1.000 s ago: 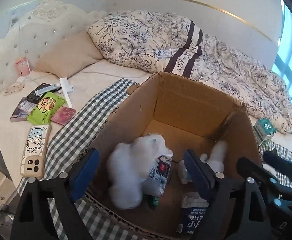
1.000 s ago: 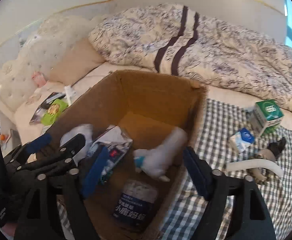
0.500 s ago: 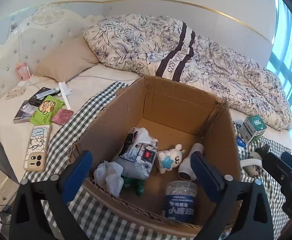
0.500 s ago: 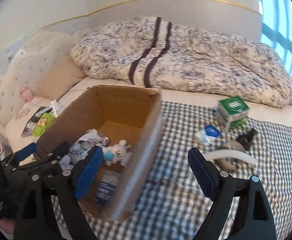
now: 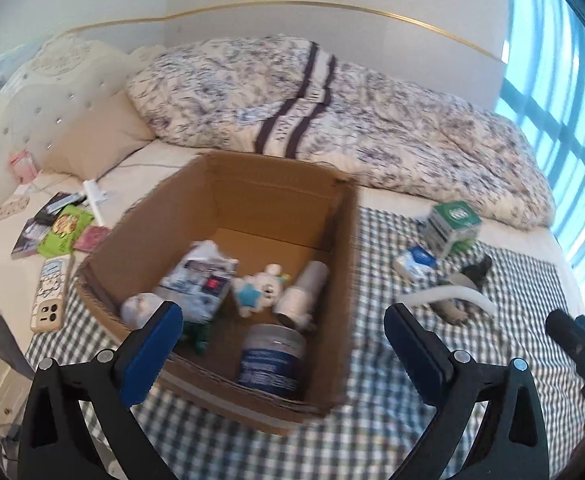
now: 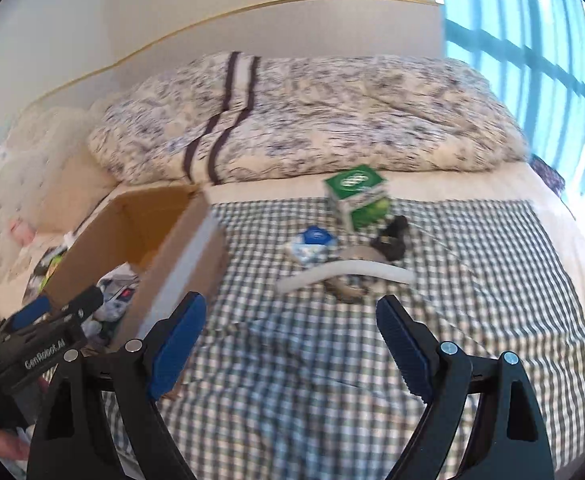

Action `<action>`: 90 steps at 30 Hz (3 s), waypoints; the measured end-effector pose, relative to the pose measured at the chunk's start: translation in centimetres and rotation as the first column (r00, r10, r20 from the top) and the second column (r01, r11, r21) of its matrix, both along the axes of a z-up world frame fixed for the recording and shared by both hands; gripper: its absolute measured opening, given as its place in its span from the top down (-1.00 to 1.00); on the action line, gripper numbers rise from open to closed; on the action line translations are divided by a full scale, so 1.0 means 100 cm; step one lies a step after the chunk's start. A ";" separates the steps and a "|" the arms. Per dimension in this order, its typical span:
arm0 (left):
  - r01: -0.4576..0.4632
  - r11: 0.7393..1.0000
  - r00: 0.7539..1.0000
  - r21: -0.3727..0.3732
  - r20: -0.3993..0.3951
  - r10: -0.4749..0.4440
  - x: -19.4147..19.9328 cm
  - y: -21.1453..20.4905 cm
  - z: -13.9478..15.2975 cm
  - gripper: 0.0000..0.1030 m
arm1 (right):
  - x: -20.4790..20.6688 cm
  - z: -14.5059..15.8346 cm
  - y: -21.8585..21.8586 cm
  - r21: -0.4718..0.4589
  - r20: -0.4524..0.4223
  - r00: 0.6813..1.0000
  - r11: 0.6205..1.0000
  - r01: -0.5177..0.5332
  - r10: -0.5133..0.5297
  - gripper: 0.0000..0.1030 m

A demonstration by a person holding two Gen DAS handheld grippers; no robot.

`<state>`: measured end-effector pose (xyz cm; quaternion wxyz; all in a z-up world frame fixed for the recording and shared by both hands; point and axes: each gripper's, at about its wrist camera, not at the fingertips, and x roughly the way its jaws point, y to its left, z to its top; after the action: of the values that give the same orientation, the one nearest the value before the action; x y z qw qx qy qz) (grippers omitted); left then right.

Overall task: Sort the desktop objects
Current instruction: 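Move both open tools back over the checked cloth toward the remaining items, then lower the left tool onto the white foam tube and close on it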

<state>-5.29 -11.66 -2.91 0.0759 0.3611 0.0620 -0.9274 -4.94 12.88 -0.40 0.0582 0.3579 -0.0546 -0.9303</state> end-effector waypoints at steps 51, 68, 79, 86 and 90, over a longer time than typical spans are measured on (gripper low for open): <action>0.267 0.959 0.952 -0.092 0.179 -0.248 -0.114 0.154 -0.116 -1.00 | -0.084 -0.093 0.110 -0.031 0.181 0.970 0.985 0.171 -0.162 -0.69; 0.284 0.954 0.941 -0.100 0.222 -0.257 -0.171 0.153 -0.166 -1.00 | -0.159 -0.137 0.103 0.008 0.239 0.963 0.992 0.129 -0.127 -0.69; 0.286 0.954 0.941 -0.095 0.216 -0.261 -0.182 0.157 -0.178 -1.00 | -0.164 -0.166 0.112 0.170 0.329 0.942 0.985 0.005 -0.062 -0.68; 0.361 0.928 0.919 -0.094 0.204 -0.337 -0.177 0.169 -0.175 -0.20 | -0.176 -0.174 0.094 0.264 0.305 0.952 0.963 -0.049 -0.035 0.26; 0.404 0.910 0.903 -0.096 0.200 -0.379 -0.173 0.175 -0.173 0.47 | -0.174 -0.170 0.094 0.227 0.291 0.956 0.973 -0.048 -0.021 0.79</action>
<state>-22.56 5.86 -20.21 -0.0827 0.4410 -0.0820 -0.8899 -22.31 22.24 -17.41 0.0135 0.4960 0.0488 -0.8669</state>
